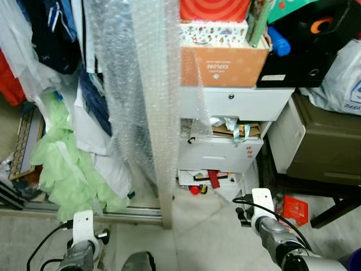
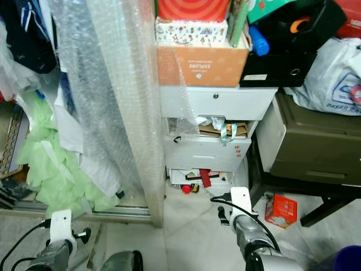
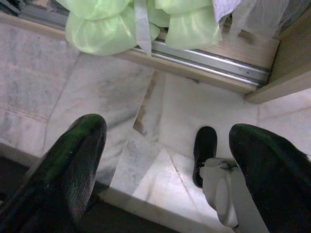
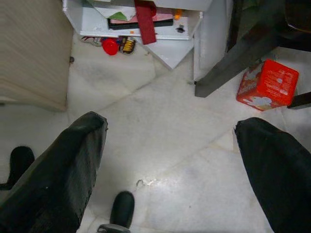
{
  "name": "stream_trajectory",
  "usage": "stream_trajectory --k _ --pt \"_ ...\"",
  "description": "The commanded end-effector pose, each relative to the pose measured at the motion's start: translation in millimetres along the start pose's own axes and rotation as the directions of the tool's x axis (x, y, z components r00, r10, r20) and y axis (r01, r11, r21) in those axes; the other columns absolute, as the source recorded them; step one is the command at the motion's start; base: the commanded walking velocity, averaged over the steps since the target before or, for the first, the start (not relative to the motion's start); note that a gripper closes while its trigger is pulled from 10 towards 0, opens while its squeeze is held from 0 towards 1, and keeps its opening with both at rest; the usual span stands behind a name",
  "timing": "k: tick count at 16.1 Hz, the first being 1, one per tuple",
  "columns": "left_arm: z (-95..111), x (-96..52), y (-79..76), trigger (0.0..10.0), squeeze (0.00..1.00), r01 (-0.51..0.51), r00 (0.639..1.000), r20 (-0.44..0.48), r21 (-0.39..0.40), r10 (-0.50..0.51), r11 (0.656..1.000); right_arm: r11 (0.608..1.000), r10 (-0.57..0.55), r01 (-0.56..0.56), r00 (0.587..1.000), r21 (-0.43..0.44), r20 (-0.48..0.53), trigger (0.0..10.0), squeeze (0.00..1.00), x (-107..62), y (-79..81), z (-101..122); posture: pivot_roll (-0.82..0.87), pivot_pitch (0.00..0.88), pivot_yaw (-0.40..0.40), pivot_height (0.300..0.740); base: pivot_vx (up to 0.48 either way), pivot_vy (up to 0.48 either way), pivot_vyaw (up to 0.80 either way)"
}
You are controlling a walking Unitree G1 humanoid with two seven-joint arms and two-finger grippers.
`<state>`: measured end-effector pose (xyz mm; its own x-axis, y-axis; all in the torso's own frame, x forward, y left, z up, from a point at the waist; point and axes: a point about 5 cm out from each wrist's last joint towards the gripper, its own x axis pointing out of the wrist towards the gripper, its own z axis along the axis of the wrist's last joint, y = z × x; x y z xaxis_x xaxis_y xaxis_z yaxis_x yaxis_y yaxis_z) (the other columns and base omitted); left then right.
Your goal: Clean up the room
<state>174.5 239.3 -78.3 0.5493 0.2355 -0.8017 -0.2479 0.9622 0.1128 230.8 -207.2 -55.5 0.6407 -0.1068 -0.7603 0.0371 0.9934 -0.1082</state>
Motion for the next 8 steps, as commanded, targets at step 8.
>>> stream_trajectory --k 8 --pt "-1.7 -0.4 2.6 10.0 0.0 0.001 1.0 -0.005 0.012 -0.001 1.0 1.0 0.015 -0.015 1.0 -0.019 0.004 10.0 0.0 1.5 13.4 6.5 -0.02 0.0 0.006 0.74 0.0 0.335 -0.11"
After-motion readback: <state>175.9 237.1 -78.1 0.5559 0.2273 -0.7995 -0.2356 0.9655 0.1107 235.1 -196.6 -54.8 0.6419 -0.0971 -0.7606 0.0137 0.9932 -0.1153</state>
